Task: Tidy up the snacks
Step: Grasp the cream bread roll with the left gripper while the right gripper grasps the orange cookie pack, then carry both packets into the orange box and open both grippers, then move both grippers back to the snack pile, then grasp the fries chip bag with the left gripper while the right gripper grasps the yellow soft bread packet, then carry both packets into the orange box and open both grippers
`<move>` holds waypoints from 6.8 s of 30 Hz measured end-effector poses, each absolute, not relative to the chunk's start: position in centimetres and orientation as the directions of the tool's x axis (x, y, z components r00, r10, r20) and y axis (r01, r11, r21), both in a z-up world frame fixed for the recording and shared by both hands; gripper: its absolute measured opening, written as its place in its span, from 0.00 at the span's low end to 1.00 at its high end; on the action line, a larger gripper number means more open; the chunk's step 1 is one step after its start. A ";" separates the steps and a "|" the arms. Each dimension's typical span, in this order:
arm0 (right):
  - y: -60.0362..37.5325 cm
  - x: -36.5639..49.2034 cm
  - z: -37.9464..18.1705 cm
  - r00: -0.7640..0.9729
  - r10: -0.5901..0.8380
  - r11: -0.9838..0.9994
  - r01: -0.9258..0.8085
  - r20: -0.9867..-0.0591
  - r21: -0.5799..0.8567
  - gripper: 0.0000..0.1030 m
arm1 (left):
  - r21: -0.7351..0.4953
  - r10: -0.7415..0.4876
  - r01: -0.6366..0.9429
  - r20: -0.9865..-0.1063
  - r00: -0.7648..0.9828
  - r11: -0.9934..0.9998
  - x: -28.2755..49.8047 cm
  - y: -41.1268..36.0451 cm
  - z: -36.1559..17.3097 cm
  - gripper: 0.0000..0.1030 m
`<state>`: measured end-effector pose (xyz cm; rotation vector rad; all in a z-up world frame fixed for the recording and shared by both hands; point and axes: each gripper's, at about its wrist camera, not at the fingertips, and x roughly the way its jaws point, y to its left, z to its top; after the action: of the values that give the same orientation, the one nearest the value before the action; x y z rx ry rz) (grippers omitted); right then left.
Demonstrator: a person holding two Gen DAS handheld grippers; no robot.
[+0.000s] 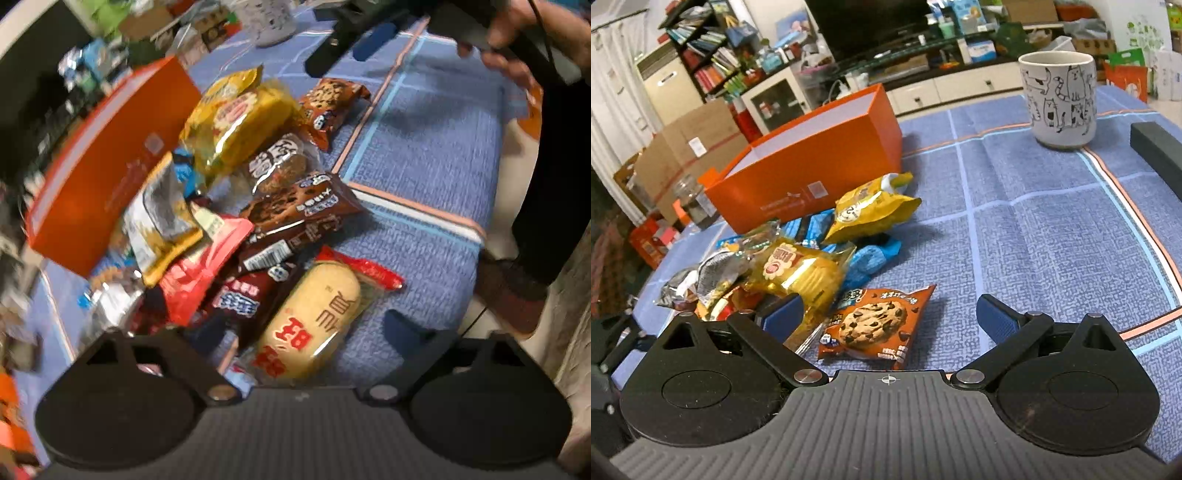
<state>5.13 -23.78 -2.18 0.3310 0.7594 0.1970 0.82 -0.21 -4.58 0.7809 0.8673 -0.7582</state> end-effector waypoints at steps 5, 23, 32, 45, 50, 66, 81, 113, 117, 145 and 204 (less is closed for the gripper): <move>-23.7 5.1 -2.0 0.710 0.299 0.930 -0.066 -0.637 0.362 0.91 | 0.127 -0.284 0.733 -0.867 0.409 0.669 0.4 1.7 -4.5 0.72; -21.0 4.7 -2.9 0.695 0.204 0.979 -0.135 -0.690 0.153 0.92 | -0.035 -0.345 0.607 -0.848 0.403 0.794 0.3 0.0 -4.6 0.55; -17.0 6.6 -4.8 0.656 0.174 0.976 -0.216 -0.735 0.039 0.84 | -0.035 -0.332 0.549 -0.828 0.453 0.835 0.8 0.5 -4.8 0.54; -19.5 1.7 -1.8 0.718 0.219 0.971 -0.227 -0.660 0.076 0.46 | -0.070 -0.363 0.499 -0.774 0.520 0.864 -1.8 2.0 -1.3 0.36; -19.9 2.3 1.3 0.765 0.275 0.961 -0.237 -0.582 0.141 0.46 | -0.081 -0.355 0.447 -0.736 0.576 0.891 1.0 3.1 2.3 0.36; -16.2 27.4 4.6 0.785 0.287 0.958 -0.244 -0.549 0.151 0.46 | -0.166 -0.284 0.232 -0.639 0.715 0.959 27.3 3.9 6.3 0.36; -14.7 29.0 2.8 0.794 0.296 0.955 -0.257 -0.531 0.148 0.75 | -0.089 -0.179 0.160 -0.650 0.739 0.983 26.2 5.9 3.0 0.65; -12.0 11.5 -1.6 0.760 0.277 0.934 -0.357 -0.587 -0.022 0.85 | -0.243 -0.231 0.090 -0.650 0.724 0.966 11.9 7.2 0.7 0.72; -11.9 12.1 -2.9 0.745 0.227 0.951 -0.308 -0.627 -0.022 0.76 | -0.246 -0.229 0.083 -0.654 0.721 0.966 11.9 7.6 0.6 0.73; -21.6 5.5 -2.6 0.717 0.241 0.969 -0.141 -0.654 0.202 0.90 | -0.012 -0.210 0.287 -0.708 0.675 0.958 12.5 1.6 -1.9 0.74; -19.3 4.5 -2.5 0.720 0.265 0.962 -0.239 -0.641 0.131 0.23 | -0.107 -0.238 0.229 -0.690 0.683 0.968 9.4 2.9 -1.0 0.34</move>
<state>4.52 -19.34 -2.49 0.0396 0.7144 0.2786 9.36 2.89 -0.97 -0.0125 0.7758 -0.2618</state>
